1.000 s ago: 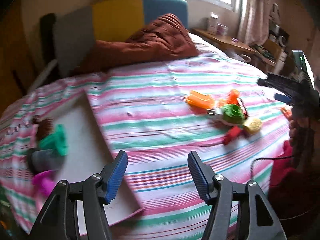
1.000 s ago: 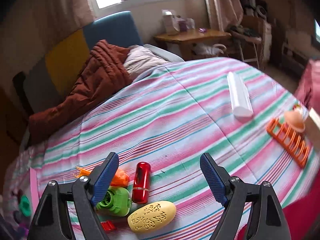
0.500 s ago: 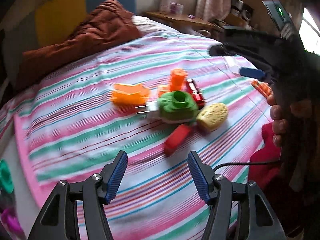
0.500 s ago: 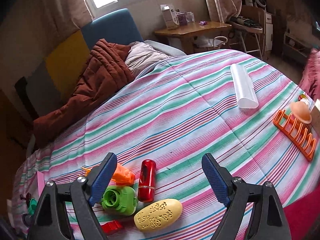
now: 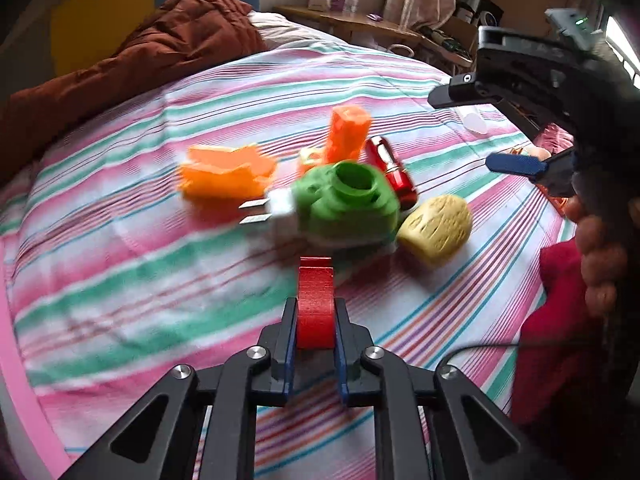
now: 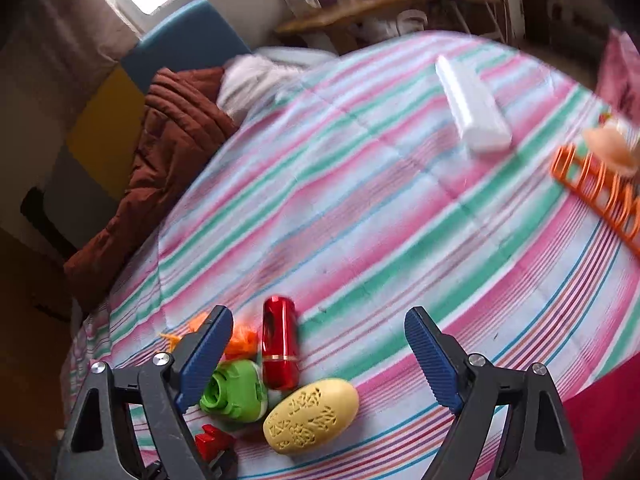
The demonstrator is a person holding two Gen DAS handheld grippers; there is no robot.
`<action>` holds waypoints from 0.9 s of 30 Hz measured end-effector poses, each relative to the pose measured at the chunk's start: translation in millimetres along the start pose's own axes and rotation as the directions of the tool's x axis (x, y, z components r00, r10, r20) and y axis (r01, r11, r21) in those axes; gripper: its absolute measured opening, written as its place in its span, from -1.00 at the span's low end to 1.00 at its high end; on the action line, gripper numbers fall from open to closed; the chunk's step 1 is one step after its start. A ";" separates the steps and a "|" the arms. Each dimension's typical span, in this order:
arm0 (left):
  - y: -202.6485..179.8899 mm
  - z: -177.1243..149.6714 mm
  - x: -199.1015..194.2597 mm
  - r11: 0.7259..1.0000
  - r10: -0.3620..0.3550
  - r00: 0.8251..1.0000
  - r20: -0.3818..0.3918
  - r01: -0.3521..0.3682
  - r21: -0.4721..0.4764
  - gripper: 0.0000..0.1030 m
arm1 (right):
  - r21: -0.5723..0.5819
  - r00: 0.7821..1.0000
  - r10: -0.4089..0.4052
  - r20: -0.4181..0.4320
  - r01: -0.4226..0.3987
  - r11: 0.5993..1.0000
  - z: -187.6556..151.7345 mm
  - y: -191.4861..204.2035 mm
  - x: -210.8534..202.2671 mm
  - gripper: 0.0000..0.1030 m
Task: Organize rigid objects
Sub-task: 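Move the left gripper to the red block and grasp it, then grasp the patterned egg with the right gripper while the left gripper holds the red block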
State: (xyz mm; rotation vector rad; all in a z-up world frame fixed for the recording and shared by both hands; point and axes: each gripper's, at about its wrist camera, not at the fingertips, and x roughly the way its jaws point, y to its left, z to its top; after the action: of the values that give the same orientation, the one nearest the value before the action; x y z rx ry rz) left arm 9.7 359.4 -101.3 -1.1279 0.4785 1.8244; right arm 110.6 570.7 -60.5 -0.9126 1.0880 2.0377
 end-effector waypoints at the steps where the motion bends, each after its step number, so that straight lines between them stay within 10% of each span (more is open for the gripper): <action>1: 3.1 -6.3 -3.9 1.000 0.009 1.000 0.010 -0.009 -0.004 -0.72 | 0.011 1.000 0.008 -0.021 -0.007 1.000 -0.7 -1.4 3.6 0.72; 12: 23.5 -47.2 -28.8 0.999 0.032 0.997 0.067 -0.030 -0.035 -0.72 | 0.000 0.988 0.031 -0.152 -0.031 1.000 -12.1 2.6 26.4 0.74; 23: 27.7 -54.4 -34.1 0.998 0.048 0.997 0.068 -0.045 -0.047 -0.72 | -0.175 0.850 0.224 -0.477 -0.341 0.924 -56.9 62.0 52.3 0.72; 27: 29.7 -58.9 -37.5 0.997 0.049 0.996 0.076 -0.045 -0.061 -0.72 | -0.233 0.864 0.187 -0.468 -0.325 0.917 -60.4 68.1 50.9 0.70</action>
State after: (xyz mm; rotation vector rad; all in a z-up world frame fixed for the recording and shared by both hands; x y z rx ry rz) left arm 20.2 284.3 -103.0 -1.0892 0.4109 1.9272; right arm 45.3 498.5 -98.1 -1.5136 1.1964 2.3325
